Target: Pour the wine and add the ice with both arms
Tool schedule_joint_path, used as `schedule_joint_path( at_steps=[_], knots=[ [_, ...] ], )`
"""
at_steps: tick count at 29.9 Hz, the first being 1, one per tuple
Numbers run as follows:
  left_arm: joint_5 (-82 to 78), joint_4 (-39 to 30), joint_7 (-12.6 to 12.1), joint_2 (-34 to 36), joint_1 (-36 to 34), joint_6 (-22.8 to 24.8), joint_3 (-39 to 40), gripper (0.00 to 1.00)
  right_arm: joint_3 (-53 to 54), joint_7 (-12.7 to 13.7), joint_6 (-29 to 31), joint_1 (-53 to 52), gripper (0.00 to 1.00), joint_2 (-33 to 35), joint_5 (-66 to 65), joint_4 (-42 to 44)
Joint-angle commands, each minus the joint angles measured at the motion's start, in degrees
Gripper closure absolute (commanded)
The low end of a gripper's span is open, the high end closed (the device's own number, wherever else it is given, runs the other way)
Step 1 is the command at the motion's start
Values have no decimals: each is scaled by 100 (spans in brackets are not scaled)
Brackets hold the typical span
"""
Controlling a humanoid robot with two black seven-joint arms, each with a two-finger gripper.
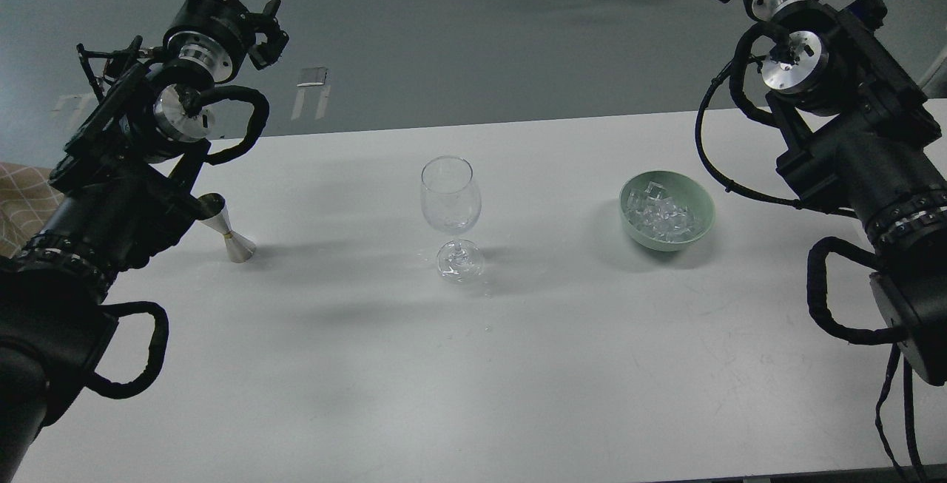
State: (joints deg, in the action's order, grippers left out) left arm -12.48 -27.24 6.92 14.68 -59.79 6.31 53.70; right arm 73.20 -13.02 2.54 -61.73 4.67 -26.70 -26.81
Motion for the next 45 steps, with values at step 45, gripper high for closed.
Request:
schedule_joint_path(
  at_steps=[45],
  knots=[
    [26,-62,125,-291,-32,-7,62,2,-315,-43,1,-15,0,61,-2,-88]
  ],
)
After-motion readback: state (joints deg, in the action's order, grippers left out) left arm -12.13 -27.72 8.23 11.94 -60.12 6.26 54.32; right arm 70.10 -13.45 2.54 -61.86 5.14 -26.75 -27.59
